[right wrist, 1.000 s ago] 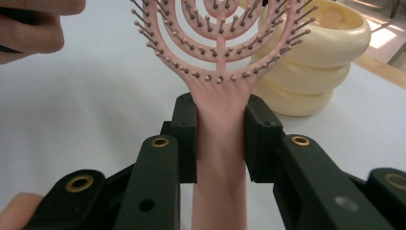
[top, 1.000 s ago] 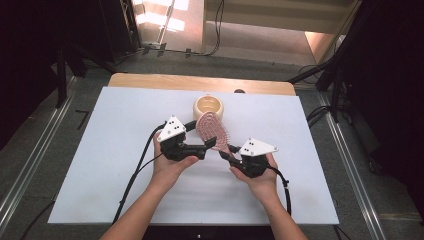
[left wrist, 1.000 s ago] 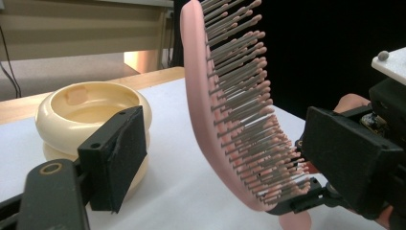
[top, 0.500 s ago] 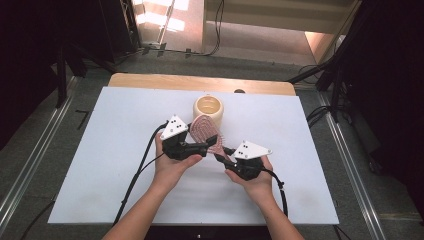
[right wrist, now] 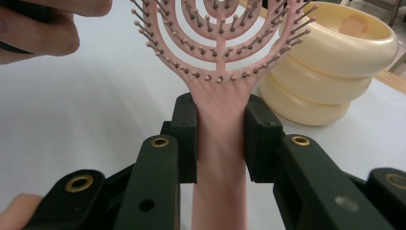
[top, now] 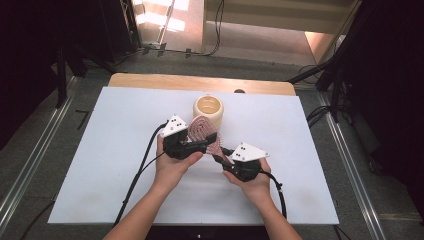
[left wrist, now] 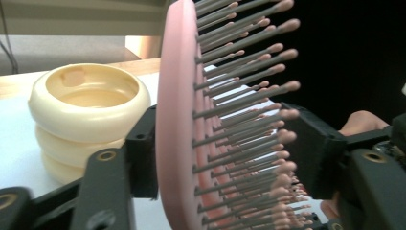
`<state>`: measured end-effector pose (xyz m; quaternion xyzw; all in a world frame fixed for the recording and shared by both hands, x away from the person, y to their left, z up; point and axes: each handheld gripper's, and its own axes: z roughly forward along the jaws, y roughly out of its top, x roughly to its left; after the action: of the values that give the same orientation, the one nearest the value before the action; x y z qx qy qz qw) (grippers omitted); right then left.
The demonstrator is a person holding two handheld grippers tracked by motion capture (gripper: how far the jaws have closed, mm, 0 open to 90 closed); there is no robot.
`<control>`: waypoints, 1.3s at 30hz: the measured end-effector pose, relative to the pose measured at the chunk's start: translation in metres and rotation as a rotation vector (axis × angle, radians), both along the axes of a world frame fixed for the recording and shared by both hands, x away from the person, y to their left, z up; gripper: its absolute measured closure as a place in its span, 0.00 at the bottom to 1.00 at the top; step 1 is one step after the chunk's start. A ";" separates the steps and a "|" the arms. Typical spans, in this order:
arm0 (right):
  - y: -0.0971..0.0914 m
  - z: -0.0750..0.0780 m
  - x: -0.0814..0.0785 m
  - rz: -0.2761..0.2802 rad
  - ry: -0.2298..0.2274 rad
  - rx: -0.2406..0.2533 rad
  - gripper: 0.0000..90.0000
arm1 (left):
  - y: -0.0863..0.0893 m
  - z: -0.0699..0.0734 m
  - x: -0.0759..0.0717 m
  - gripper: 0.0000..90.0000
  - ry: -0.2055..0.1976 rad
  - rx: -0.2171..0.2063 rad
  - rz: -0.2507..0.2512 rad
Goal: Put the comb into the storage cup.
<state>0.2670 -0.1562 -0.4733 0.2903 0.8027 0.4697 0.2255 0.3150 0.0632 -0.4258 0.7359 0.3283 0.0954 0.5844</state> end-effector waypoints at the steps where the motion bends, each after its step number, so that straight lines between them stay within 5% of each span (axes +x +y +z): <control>1: 0.000 0.000 0.000 -0.003 -0.001 0.002 0.76 | 0.000 0.000 0.000 0.46 0.009 -0.005 -0.007; 24: 0.005 -0.007 -0.003 -0.017 -0.049 0.018 0.76 | 0.004 0.005 0.004 0.69 0.098 -0.066 -0.097; 32: 0.006 -0.009 -0.004 0.002 -0.052 0.055 0.75 | 0.003 0.011 -0.001 0.71 0.083 -0.048 -0.122; 39: 0.001 -0.007 -0.002 0.019 -0.028 0.137 0.49 | 0.005 0.015 -0.001 0.71 0.057 -0.022 -0.104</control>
<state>0.2648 -0.1554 -0.4804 0.2910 0.7681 0.5295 0.2119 0.3139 0.0678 -0.4112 0.7479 0.3070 0.0402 0.5872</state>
